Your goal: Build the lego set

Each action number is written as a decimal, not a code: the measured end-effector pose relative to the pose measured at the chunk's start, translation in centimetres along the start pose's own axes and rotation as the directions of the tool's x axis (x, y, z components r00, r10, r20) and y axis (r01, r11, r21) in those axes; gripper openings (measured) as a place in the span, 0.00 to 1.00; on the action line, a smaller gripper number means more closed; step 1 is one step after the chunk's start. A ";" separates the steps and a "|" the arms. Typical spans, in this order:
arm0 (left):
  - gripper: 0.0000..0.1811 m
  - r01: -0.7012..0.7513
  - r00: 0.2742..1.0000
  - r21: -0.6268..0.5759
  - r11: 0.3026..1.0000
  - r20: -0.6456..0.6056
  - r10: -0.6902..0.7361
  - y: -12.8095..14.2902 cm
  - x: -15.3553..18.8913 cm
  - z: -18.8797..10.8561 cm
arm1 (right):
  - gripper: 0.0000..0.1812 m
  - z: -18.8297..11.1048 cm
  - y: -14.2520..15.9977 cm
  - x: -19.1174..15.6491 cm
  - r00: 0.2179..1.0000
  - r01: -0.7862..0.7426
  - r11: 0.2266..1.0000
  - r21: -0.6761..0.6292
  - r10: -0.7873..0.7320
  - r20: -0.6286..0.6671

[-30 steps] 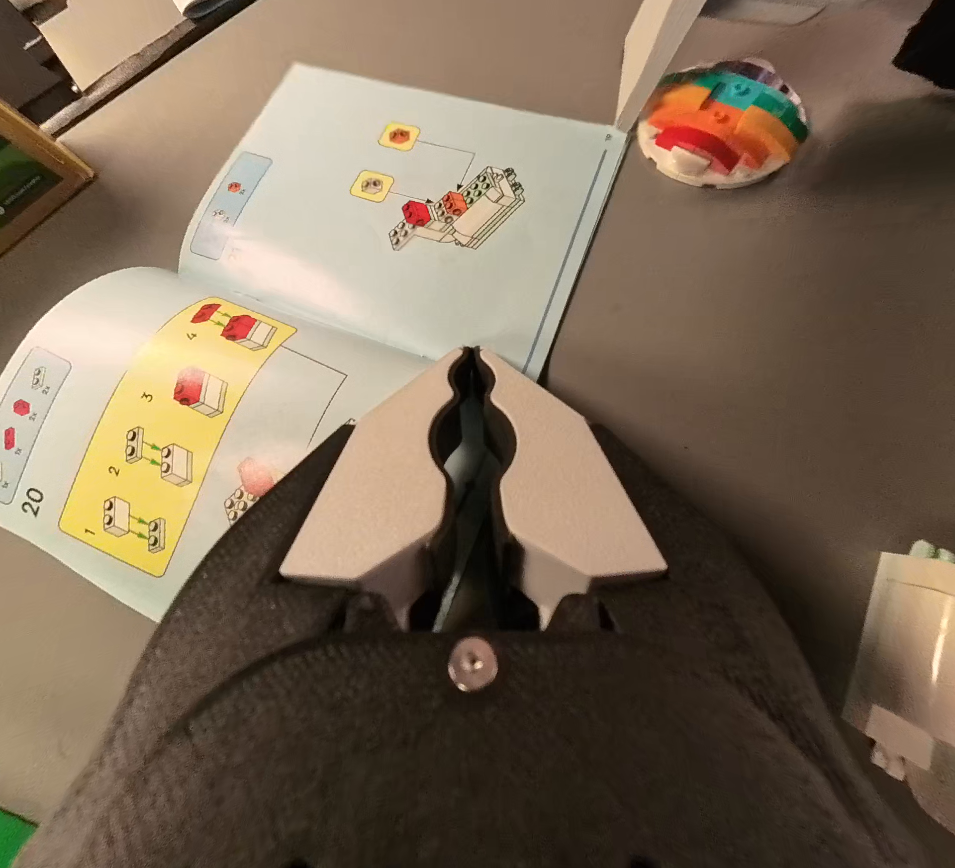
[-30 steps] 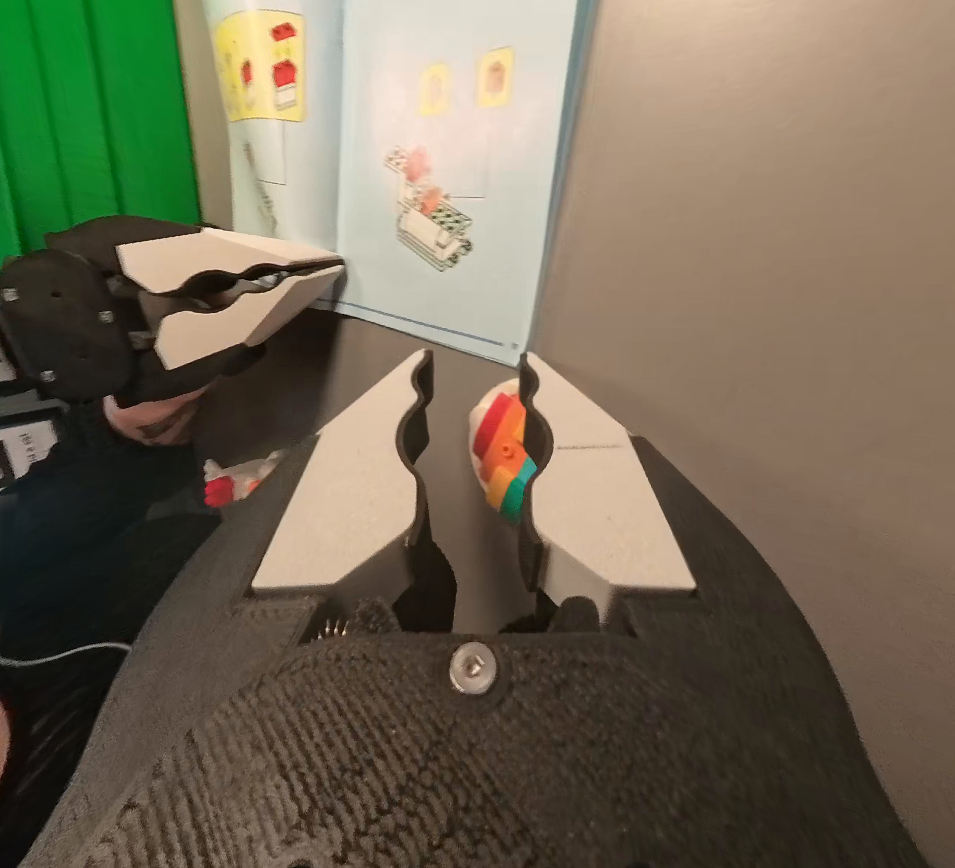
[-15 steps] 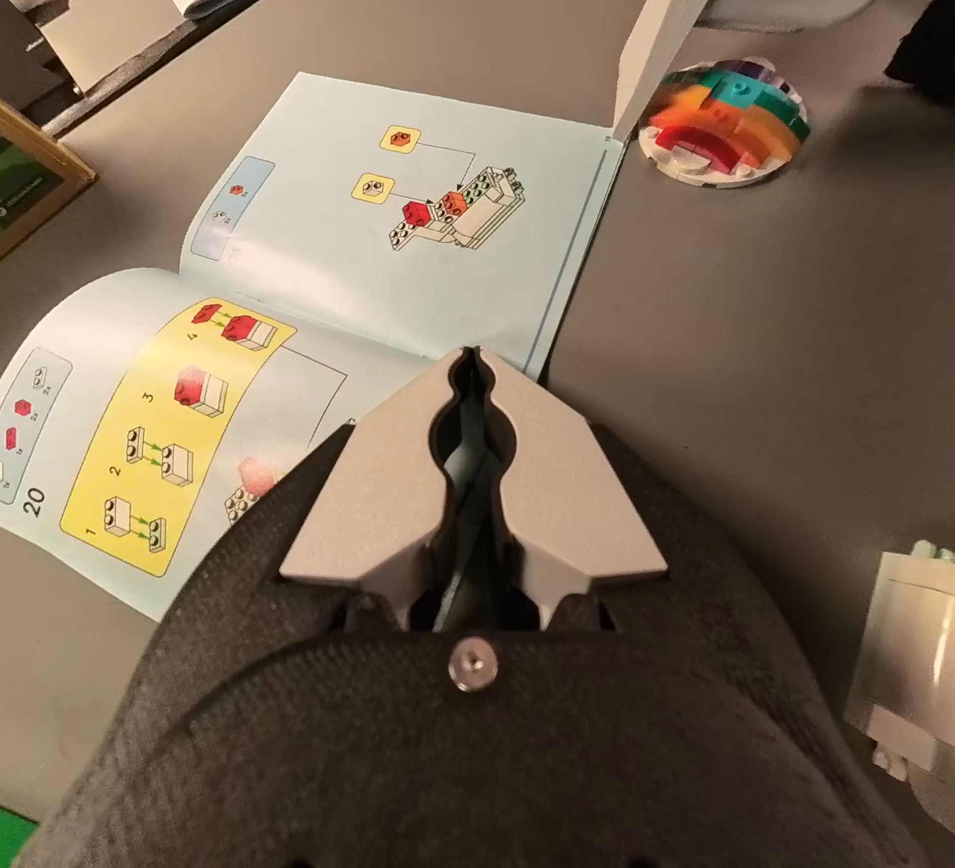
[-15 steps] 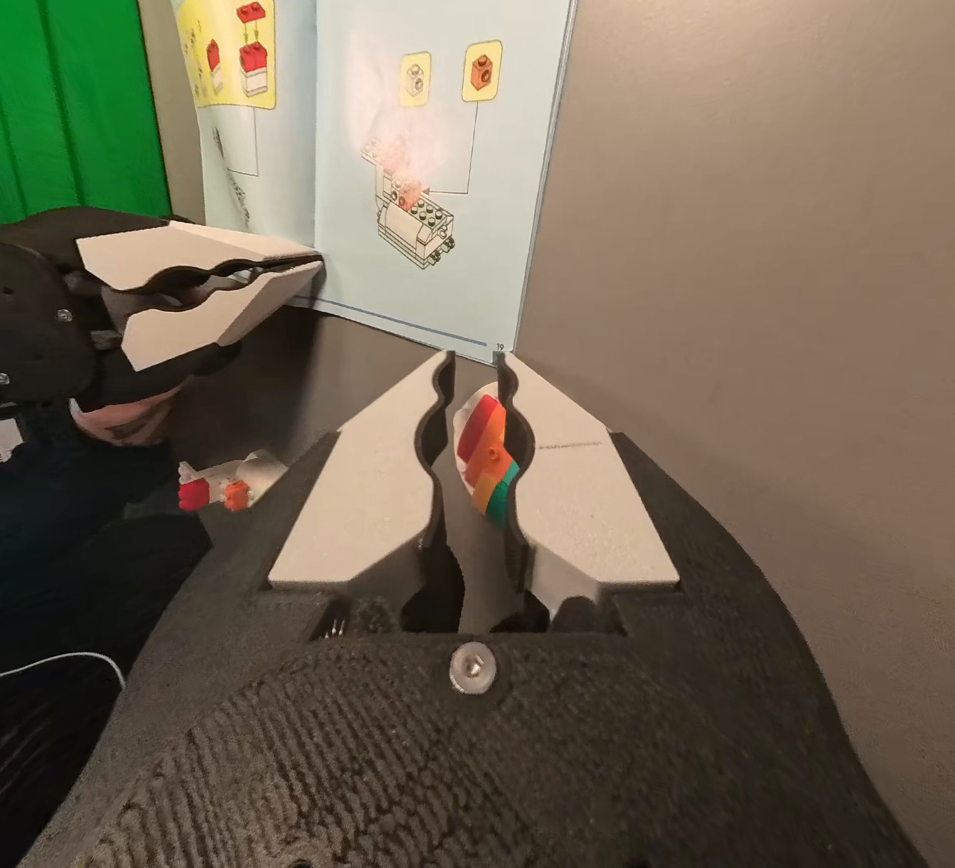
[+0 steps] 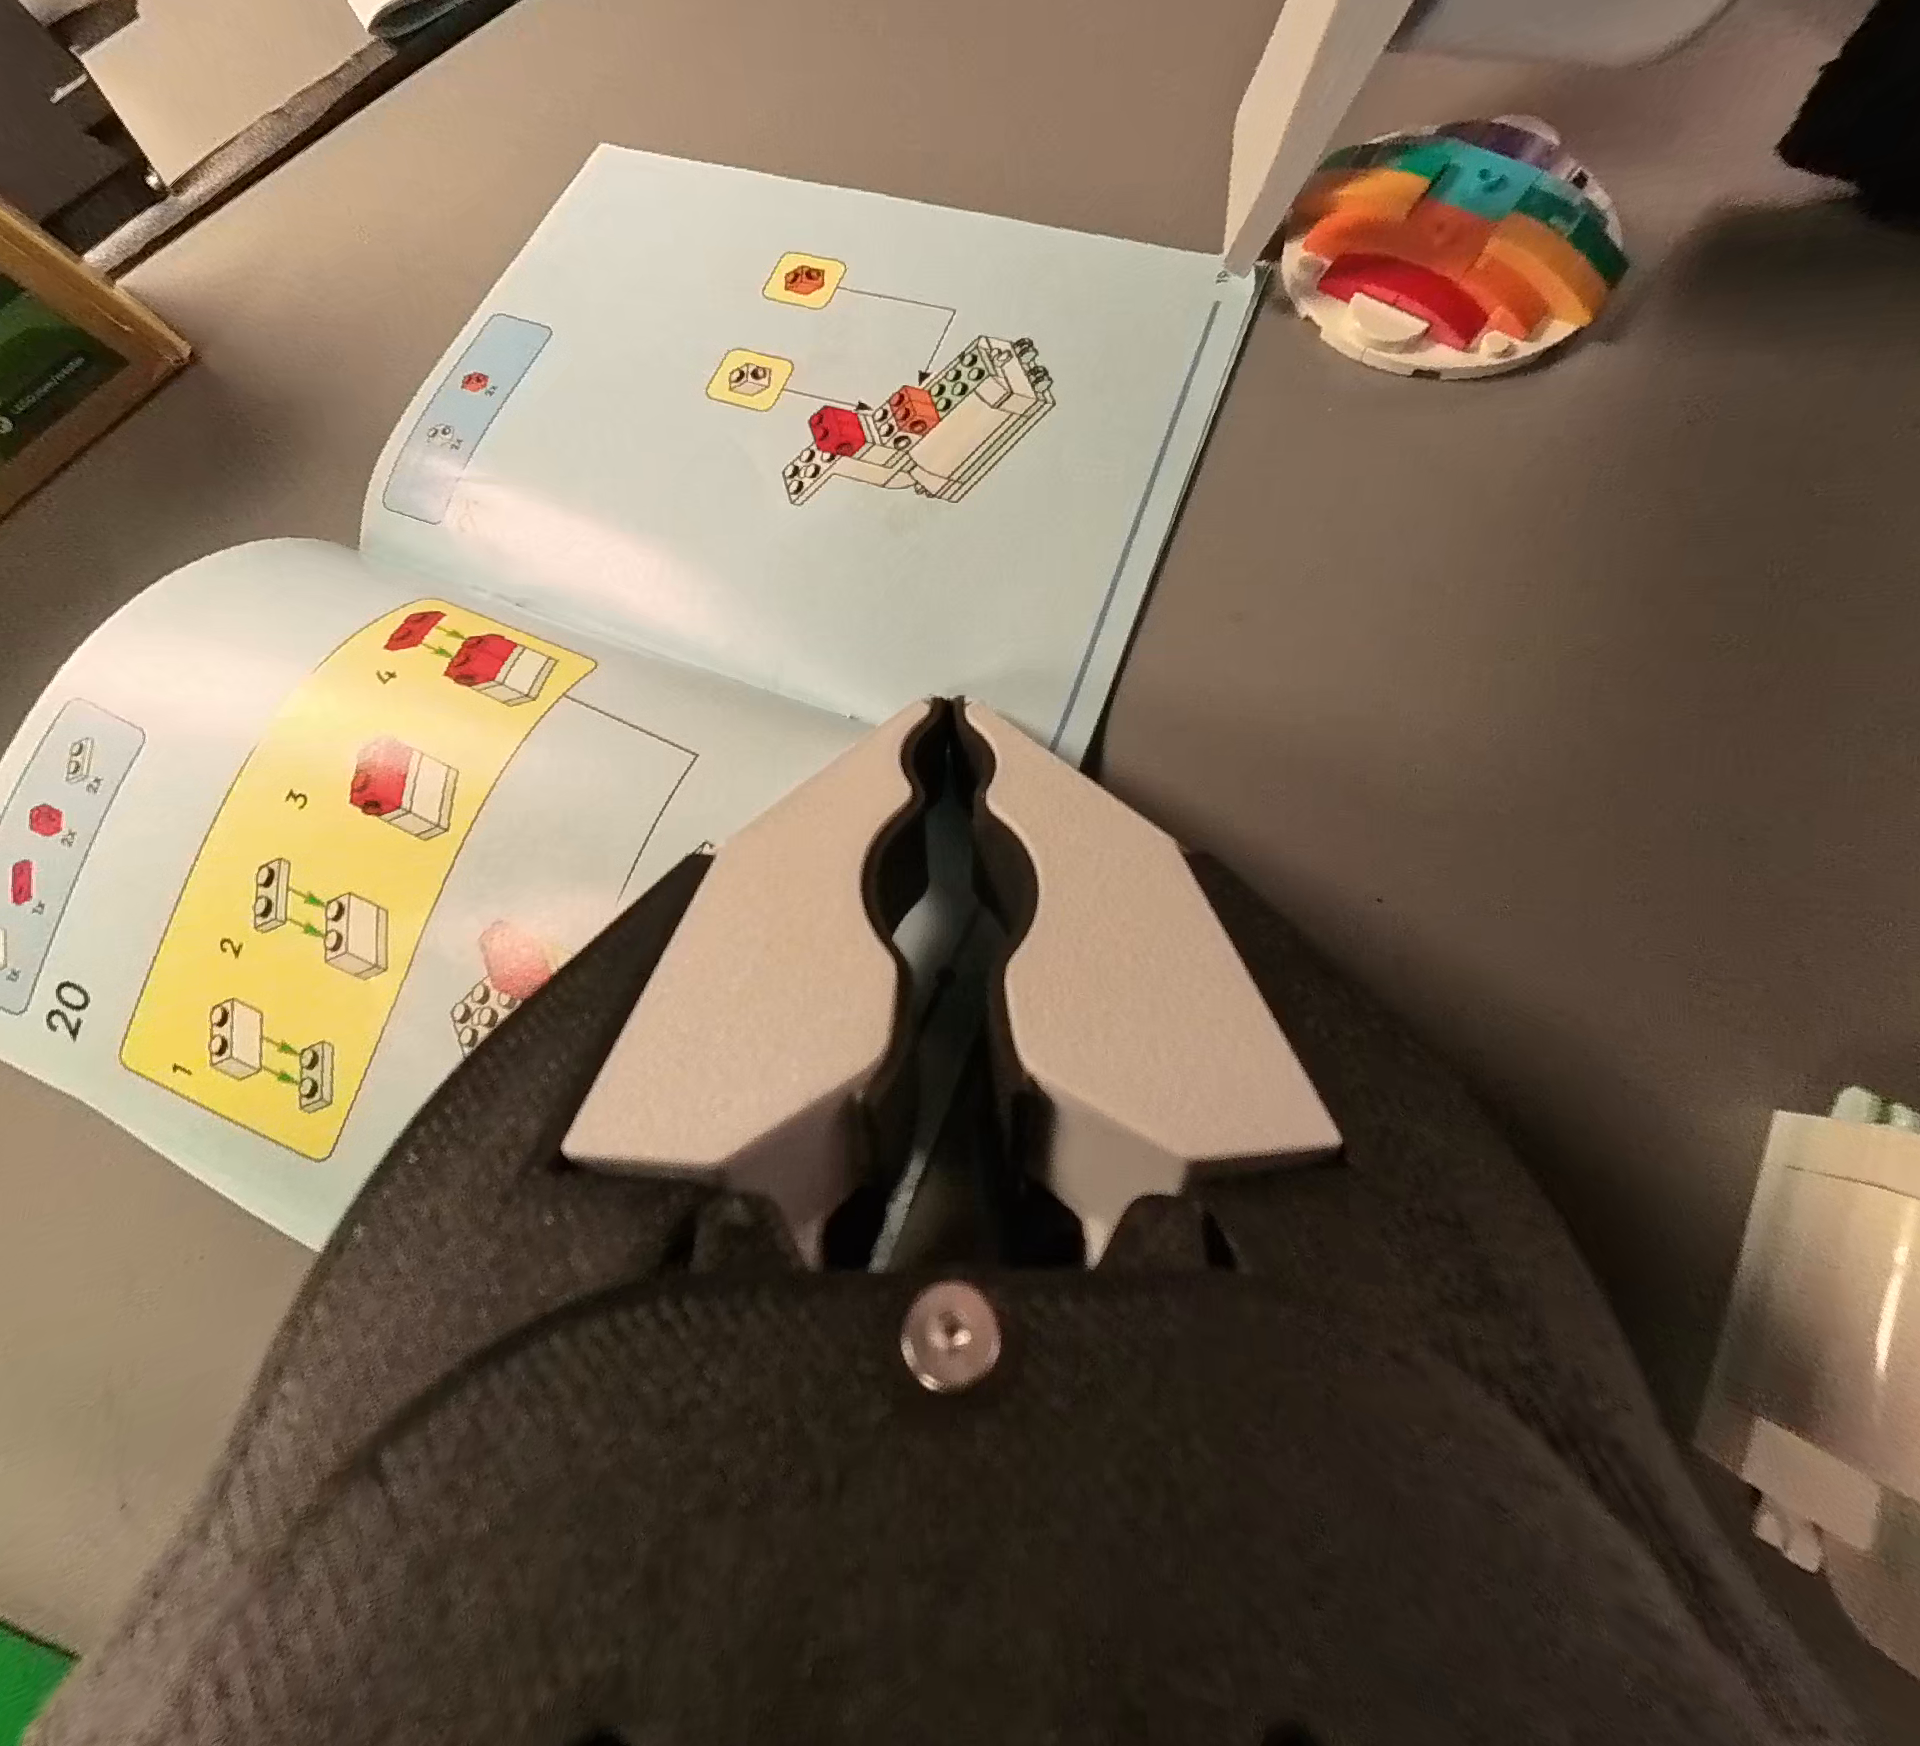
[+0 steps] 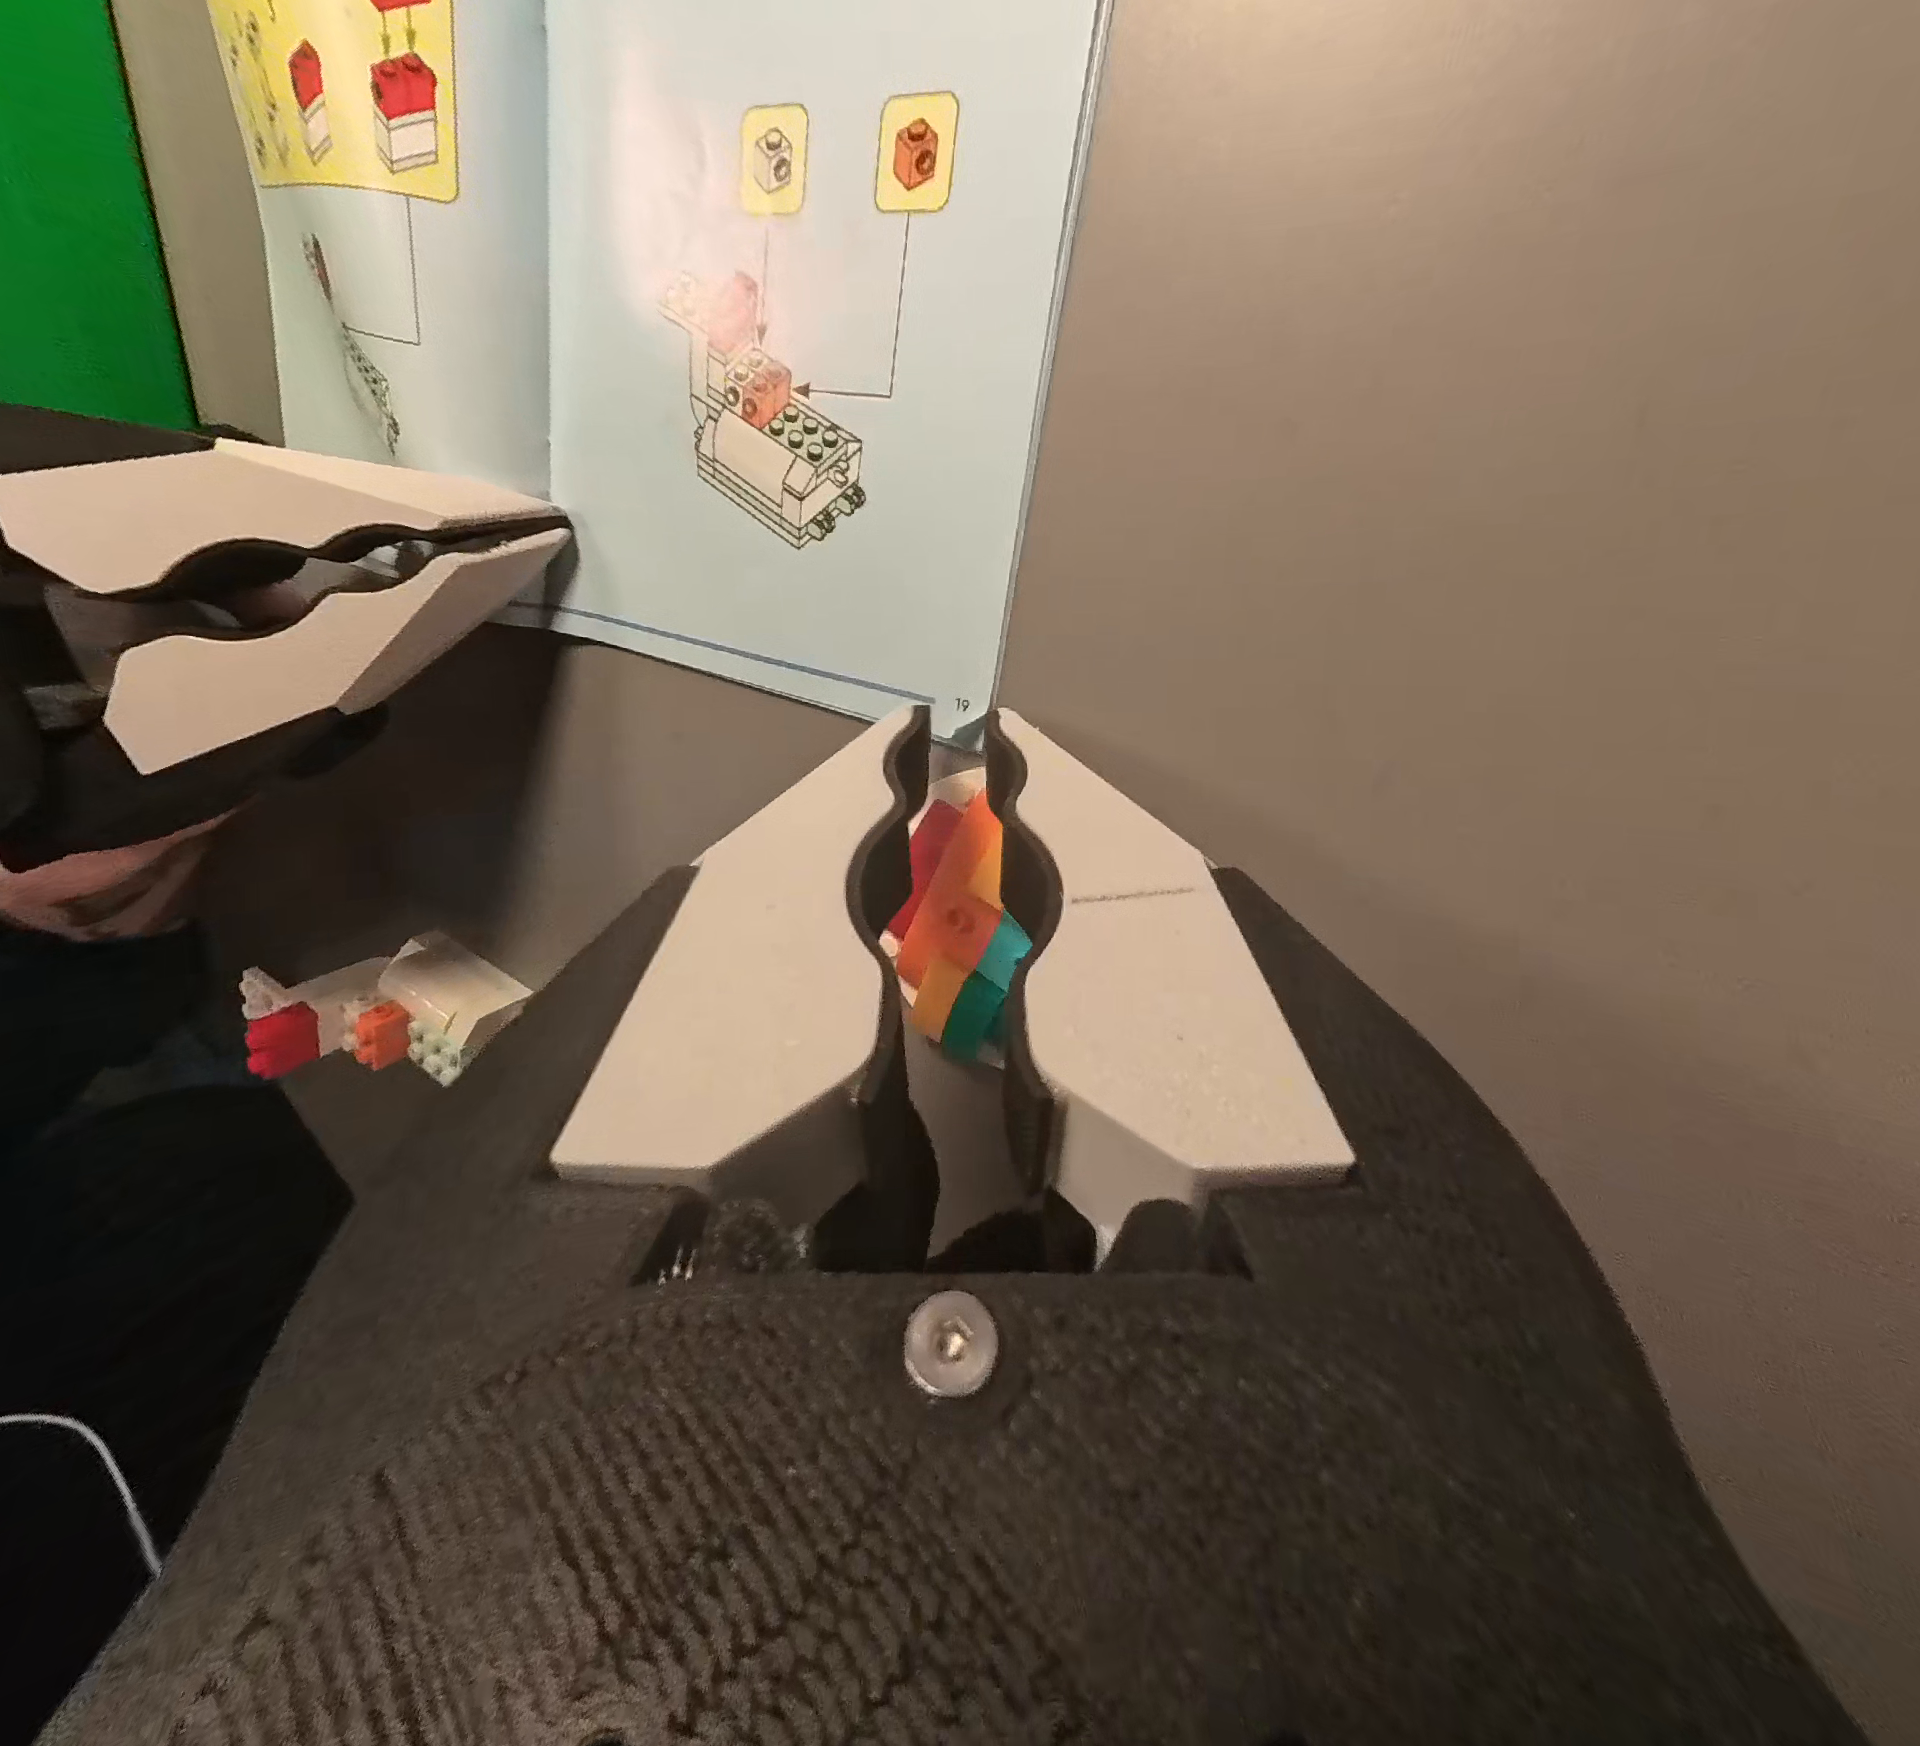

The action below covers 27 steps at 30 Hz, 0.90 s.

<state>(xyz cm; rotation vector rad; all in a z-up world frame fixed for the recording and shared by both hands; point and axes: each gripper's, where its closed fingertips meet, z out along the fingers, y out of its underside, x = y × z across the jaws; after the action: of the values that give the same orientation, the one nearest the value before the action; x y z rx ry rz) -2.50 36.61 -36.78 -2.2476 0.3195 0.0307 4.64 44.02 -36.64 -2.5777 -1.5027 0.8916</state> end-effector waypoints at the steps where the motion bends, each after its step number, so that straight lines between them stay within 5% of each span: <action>1: 0.00 0.000 1.000 0.000 1.000 0.000 0.000 0.0 0.0 0.0 | 0.04 0.0 0.0 0.0 1.000 0.005 1.000 -0.003 -0.005 -0.010; 19: 0.00 0.005 1.000 0.000 1.000 -0.001 -0.005 0.0 0.0 0.0 | 0.03 0.1 0.0 0.2 0.996 0.041 0.999 -0.016 -0.043 -0.081; 27: 0.00 0.001 1.000 0.000 1.000 0.002 -0.001 0.0 0.0 0.1 | 0.01 0.1 0.0 0.6 0.973 0.093 0.995 -0.047 -0.101 -0.208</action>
<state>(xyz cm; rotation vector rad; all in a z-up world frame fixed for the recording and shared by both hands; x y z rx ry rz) -2.53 36.68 -36.79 -2.2481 0.3167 0.0324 4.78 44.44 -37.00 -2.5037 -1.5814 0.5651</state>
